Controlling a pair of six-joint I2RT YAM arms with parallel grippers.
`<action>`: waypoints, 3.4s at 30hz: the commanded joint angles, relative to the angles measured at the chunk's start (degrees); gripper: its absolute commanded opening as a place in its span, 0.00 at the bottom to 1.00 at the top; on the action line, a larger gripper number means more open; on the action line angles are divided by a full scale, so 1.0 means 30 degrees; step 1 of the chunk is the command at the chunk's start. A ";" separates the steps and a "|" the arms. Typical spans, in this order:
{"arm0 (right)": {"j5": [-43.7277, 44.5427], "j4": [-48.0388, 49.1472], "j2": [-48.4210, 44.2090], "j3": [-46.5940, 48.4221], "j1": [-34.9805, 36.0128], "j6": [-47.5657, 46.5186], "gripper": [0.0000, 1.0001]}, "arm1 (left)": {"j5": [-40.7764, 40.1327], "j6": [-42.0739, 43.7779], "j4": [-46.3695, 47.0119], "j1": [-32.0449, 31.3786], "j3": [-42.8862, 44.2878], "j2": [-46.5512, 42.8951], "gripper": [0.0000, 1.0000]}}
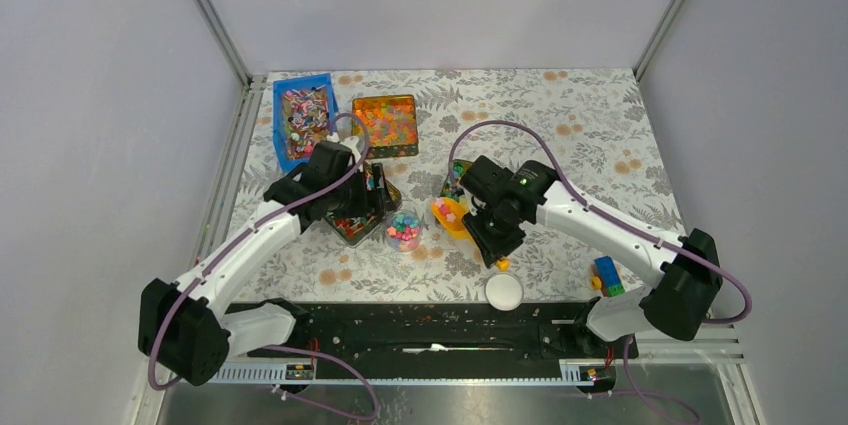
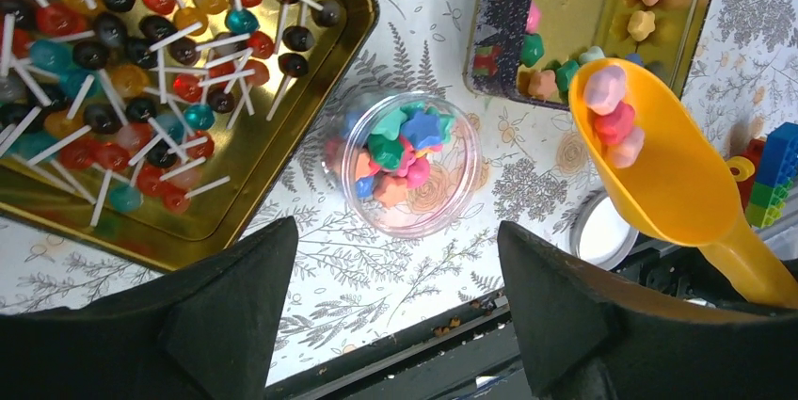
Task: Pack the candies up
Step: Place the fake candies in the packing bottle, then adjust the packing bottle at the center of the board.
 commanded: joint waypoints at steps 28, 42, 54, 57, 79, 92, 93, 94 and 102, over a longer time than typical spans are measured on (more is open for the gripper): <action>-0.3162 -0.6181 0.6278 0.8463 0.3021 -0.1023 0.00 | -0.2051 -0.0522 -0.1338 0.0194 -0.2418 -0.4357 0.82; -0.3281 -0.7904 0.8501 1.0651 0.3020 -0.0716 0.00 | -0.1849 0.0141 -0.1389 0.0198 -0.2009 -0.3675 0.83; -0.2981 -0.9406 0.9823 1.2275 0.3020 -0.0628 0.00 | -0.1824 0.0206 -0.1426 0.0199 -0.2013 -0.3316 0.83; -0.2974 -0.9743 1.0094 1.2681 0.3020 -0.0632 0.00 | -0.1851 0.0206 -0.1426 0.0199 -0.1997 -0.3255 0.83; -0.3132 -1.1320 1.0891 1.3588 0.3020 -0.0611 0.00 | -0.1963 0.0323 -0.1367 0.0198 -0.1919 -0.3077 0.83; -0.2357 -0.9136 0.8529 1.2205 0.2560 0.0188 0.00 | -0.1366 0.0163 -0.0781 0.0198 -0.1787 -0.2414 0.84; -0.2380 -0.8806 0.8227 1.2029 0.2402 0.0316 0.00 | -0.1287 0.0135 -0.0719 0.0191 -0.1736 -0.2321 0.84; -0.2409 -0.8455 0.7944 1.1754 0.2210 0.0413 0.00 | -0.1171 0.0105 -0.0583 0.0196 -0.1749 -0.2202 0.84; -0.3848 -0.5896 0.5071 0.8813 -0.0511 0.1255 0.00 | 0.0830 0.0002 0.0955 0.0170 -0.1694 -0.0801 0.80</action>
